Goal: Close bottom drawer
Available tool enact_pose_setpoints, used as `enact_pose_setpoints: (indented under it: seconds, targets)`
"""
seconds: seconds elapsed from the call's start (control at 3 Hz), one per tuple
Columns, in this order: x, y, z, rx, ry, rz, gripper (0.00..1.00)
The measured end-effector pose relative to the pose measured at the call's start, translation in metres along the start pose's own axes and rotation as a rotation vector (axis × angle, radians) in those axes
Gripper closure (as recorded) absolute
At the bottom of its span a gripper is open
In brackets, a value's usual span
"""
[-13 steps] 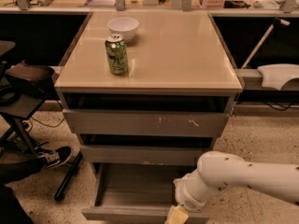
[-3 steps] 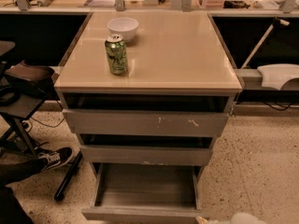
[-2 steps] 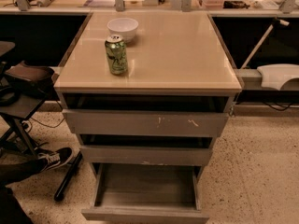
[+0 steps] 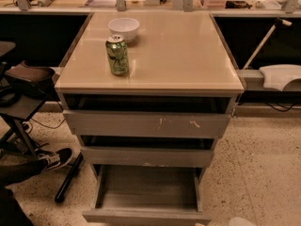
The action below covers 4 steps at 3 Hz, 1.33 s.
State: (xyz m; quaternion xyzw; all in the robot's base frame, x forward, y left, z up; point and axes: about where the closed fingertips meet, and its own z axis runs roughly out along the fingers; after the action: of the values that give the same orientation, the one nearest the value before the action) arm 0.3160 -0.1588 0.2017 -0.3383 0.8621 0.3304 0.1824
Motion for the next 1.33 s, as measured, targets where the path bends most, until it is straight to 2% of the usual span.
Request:
enact_pose_setpoints:
  seconds: [0.33,0.67,1.0,1.33]
  targets:
    - [-0.028,-0.022,0.014,-0.005,-0.044,-0.007,0.0]
    - [-0.049,-0.05,0.024,0.007,-0.074,0.013,0.0]
    - [-0.067,-0.079,0.04,0.011,-0.082,0.049,0.0]
    - [-0.095,-0.094,0.063,0.0,-0.066,0.056,0.0]
